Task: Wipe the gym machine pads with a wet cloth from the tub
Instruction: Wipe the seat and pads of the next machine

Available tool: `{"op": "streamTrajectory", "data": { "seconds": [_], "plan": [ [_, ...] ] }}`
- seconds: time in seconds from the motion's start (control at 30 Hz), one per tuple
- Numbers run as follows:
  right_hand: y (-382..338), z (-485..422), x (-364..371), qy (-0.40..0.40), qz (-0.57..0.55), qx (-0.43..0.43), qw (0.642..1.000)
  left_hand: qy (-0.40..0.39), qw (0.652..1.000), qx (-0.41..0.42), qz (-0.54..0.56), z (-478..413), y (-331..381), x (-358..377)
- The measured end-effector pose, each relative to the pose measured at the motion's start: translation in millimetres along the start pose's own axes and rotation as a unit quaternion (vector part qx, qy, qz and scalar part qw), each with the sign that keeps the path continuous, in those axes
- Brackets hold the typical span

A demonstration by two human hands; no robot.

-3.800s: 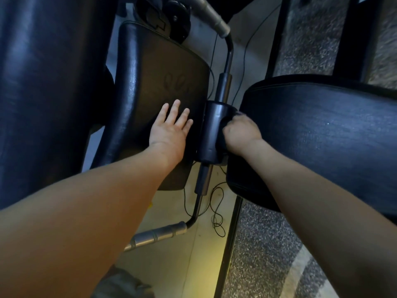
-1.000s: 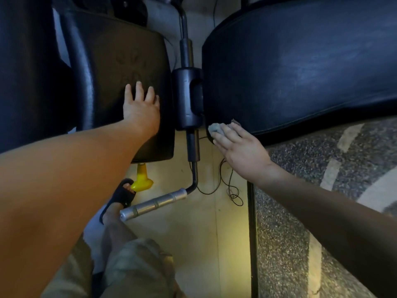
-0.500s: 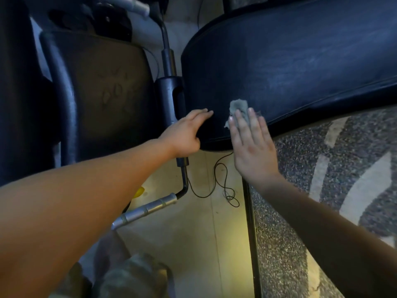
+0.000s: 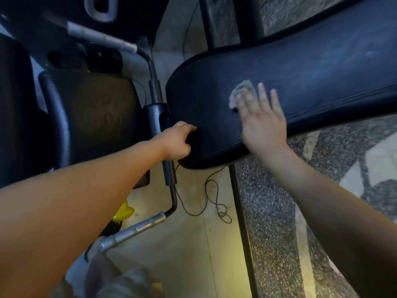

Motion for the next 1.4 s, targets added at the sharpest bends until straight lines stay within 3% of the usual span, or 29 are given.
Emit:
{"op": "streamTrajectory", "data": {
  "seconds": [0.07, 0.13, 0.23, 0.33, 0.4, 0.47, 0.53, 0.63, 0.73, 0.8, 0.87, 0.93, 1.03, 1.1, 1.3, 1.33, 1.4],
  "plan": [
    [15, -18, -7, 0.003, -0.013, 0.059, 0.998, 0.016, 1.000, -0.012, 0.007, -5, 9, -9],
    [-3, -26, -1, 0.020, -0.028, 0.061, 0.998, 0.005, 0.999, -0.036, 0.013, -9, 8, -13],
    [-69, -20, 24, 0.026, -0.053, -0.049, 0.997, -0.010, 0.998, -0.061, 0.014, -9, -4, -11],
    [-125, -1, 42, -0.063, -0.048, -0.206, 0.975, 0.012, 0.997, -0.077, 0.005, -5, -23, -14],
    [-121, -2, 40, -0.101, -0.029, -0.240, 0.965, 0.023, 0.996, -0.082, 0.002, -1, -33, -18],
    [-92, -25, 28, -0.060, -0.011, -0.190, 0.980, 0.029, 0.996, -0.080, 0.001, -1, -35, -25],
    [-51, -66, 14, -0.027, -0.019, -0.069, 0.997, 0.040, 0.996, -0.073, 0.016, -5, -31, -30],
    [-22, -115, 5, -0.036, -0.027, 0.036, 0.998, 0.047, 0.996, -0.065, 0.027, -14, -23, -34],
    [-69, -109, 21, -0.018, -0.035, -0.062, 0.997, 0.050, 0.996, -0.072, 0.011, -25, -24, -40],
    [-110, -81, 30, -0.049, -0.038, -0.178, 0.982, 0.067, 0.994, -0.082, 0.009, -29, -28, -46],
    [-114, -73, 28, -0.089, -0.033, -0.223, 0.970, 0.082, 0.993, -0.090, 0.008, -29, -29, -54],
    [-88, -96, 17, -0.067, -0.016, -0.170, 0.983, 0.090, 0.991, -0.096, 0.007, -29, -28, -59],
    [-22, -134, -2, -0.045, -0.030, -0.001, 0.999, 0.097, 0.991, -0.090, 0.003, -32, -15, -65],
    [1, -130, -2, -0.024, -0.051, 0.035, 0.998, 0.101, 0.992, -0.079, -0.007, -34, 3, -67],
    [-12, -18, 3, -0.074, -0.067, -0.180, 0.979, 0.089, 0.995, -0.016, -0.047, -48, 80, -74],
    [0, -17, -4, -0.077, -0.047, -0.184, 0.979, 0.089, 0.994, -0.009, -0.055, -49, 90, -75],
    [44, -27, -15, -0.054, -0.015, -0.106, 0.993, 0.082, 0.994, 0.009, -0.070, -52, 113, -77]
  ]
}}
Point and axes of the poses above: each hand's wrist, its own z-axis away from the middle knuckle, its own x-axis out of the palm, y = z × x, the point moved 3 cm from there along -z, towards the middle knuckle, and after that the axes turned 3 degrees about z, right-handed, at the moved point
